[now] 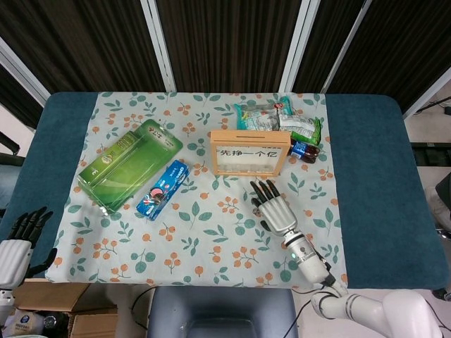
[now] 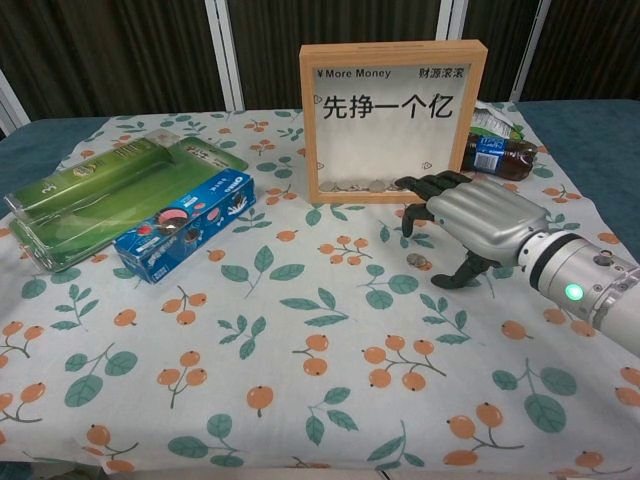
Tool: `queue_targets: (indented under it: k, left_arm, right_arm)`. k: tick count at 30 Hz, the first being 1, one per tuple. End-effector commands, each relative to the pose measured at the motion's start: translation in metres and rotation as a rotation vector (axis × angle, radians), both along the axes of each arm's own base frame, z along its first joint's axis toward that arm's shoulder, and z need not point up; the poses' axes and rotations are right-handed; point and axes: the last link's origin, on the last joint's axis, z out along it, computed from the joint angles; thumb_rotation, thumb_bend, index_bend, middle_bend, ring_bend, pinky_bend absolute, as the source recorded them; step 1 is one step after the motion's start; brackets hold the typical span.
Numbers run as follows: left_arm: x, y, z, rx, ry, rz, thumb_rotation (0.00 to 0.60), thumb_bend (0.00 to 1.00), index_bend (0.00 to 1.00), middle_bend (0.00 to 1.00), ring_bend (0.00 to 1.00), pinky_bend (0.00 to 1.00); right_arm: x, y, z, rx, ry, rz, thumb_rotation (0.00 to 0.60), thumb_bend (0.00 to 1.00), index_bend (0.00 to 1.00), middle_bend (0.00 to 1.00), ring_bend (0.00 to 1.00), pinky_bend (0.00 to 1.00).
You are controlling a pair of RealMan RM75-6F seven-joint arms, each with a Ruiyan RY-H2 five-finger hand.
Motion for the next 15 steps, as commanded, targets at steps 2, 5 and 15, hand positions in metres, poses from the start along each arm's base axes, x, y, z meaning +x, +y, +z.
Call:
queue_targets:
  k: [2, 5, 15]
  left_arm:
    - [0.0003, 0.0012, 0.0006, 0.001, 0.000, -0.001, 0.600, 0.40, 0.00, 0.00, 0.00, 0.05]
    - [0.0006, 0.0014, 0.0008, 0.001, 0.000, -0.001, 0.600, 0.40, 0.00, 0.00, 0.00, 0.05]
    - [-0.0004, 0.0013, 0.0005, 0.000, 0.002, 0.003, 0.600, 0.40, 0.00, 0.00, 0.00, 0.05]
  right_arm:
    - [-0.0001, -0.0011, -0.0008, 0.000, 0.002, -0.005, 0.600, 0.36, 0.51, 0.01, 0.00, 0.00]
    - [-0.0006, -0.0013, -0.0021, 0.003, 0.004, -0.010, 0.600, 0.37, 0.52, 0.01, 0.00, 0.00]
    - [-0.0016, -0.0010, -0.0063, 0.022, 0.014, -0.019, 0.600, 0.38, 0.52, 0.02, 0.00, 0.00]
